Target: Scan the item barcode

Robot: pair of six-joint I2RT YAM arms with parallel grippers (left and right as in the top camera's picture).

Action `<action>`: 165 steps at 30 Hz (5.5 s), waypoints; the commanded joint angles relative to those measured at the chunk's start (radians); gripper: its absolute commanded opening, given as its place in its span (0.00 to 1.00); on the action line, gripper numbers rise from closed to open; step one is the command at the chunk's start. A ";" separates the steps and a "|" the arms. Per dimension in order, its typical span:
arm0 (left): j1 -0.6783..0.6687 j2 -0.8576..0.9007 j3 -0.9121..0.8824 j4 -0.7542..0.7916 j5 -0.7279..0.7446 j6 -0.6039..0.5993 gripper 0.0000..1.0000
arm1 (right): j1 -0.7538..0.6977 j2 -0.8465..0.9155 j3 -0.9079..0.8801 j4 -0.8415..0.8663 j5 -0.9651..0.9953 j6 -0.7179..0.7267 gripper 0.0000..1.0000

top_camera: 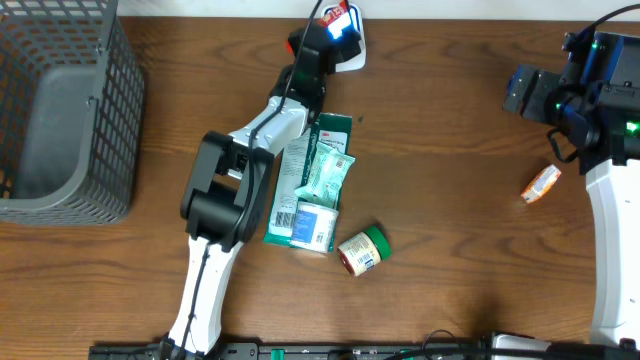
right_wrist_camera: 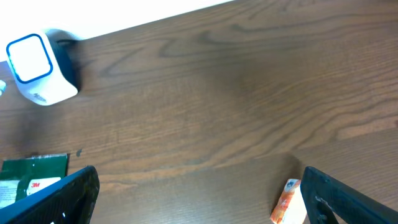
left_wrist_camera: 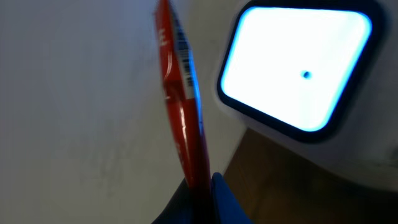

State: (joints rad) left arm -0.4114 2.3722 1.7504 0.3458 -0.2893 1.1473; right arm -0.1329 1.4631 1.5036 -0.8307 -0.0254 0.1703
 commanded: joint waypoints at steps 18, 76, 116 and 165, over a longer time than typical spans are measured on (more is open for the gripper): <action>-0.342 -0.570 -0.016 -0.839 0.486 -1.048 0.07 | -0.004 -0.003 0.005 -0.001 0.014 -0.015 0.99; -0.002 -0.787 -0.054 -1.182 0.367 -1.361 0.08 | 0.138 -0.012 -0.508 -0.071 -0.260 0.068 0.01; 0.098 -0.758 -0.085 -1.329 0.367 -1.361 0.15 | 0.137 -0.012 -0.931 0.600 0.429 0.128 0.01; 0.103 -0.836 -0.084 -1.347 0.366 -1.346 0.55 | 0.003 -0.240 -0.843 0.658 -0.655 0.047 0.78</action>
State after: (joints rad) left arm -0.3168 1.5894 1.6699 -0.9913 0.0868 -0.2096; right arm -0.1486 1.3109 0.6380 -0.1429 -0.2863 0.2146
